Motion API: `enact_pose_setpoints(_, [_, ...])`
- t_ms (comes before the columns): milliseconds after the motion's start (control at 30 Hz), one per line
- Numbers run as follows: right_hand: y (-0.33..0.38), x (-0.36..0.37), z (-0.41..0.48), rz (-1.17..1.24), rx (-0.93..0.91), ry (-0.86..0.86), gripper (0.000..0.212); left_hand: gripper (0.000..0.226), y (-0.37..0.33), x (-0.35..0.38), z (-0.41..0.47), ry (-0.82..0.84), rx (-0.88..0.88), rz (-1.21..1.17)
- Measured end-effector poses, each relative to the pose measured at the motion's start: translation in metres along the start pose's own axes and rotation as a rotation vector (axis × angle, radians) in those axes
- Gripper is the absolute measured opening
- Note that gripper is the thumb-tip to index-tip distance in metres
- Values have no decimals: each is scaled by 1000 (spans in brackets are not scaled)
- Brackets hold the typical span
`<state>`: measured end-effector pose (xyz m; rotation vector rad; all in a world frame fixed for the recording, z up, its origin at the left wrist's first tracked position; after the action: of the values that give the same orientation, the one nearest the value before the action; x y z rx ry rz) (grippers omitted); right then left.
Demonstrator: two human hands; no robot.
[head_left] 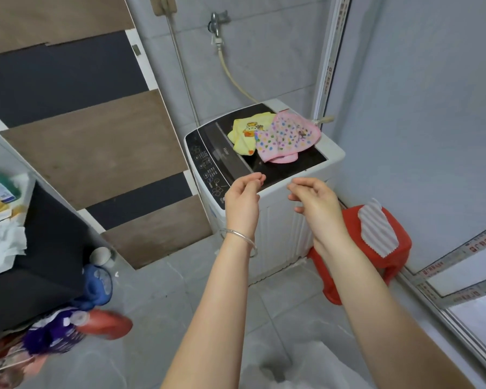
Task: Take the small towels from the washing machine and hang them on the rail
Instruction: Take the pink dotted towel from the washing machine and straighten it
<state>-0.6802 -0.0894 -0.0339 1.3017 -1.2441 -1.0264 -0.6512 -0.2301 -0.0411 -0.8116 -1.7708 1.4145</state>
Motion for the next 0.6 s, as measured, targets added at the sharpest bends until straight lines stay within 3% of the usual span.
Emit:
enact_pose_setpoints(333, [-6, 13, 109, -3, 37, 65, 8, 22, 10, 26, 96, -80, -14, -23])
enact_pose_setpoints(600, [-3, 15, 233, -84, 66, 187, 8, 16, 20, 70, 189, -198, -112, -204])
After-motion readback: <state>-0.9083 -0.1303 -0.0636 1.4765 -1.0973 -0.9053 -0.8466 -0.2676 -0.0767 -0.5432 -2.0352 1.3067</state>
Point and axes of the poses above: each hand's wrist, its own z-axis towards the middle knuckle, its own x-axis out of the palm, y = z × x, the point moved 7 cm from there along z, towards the middle knuckle, and after that the axes turned 1 degree about y, right-handed, at the moved point
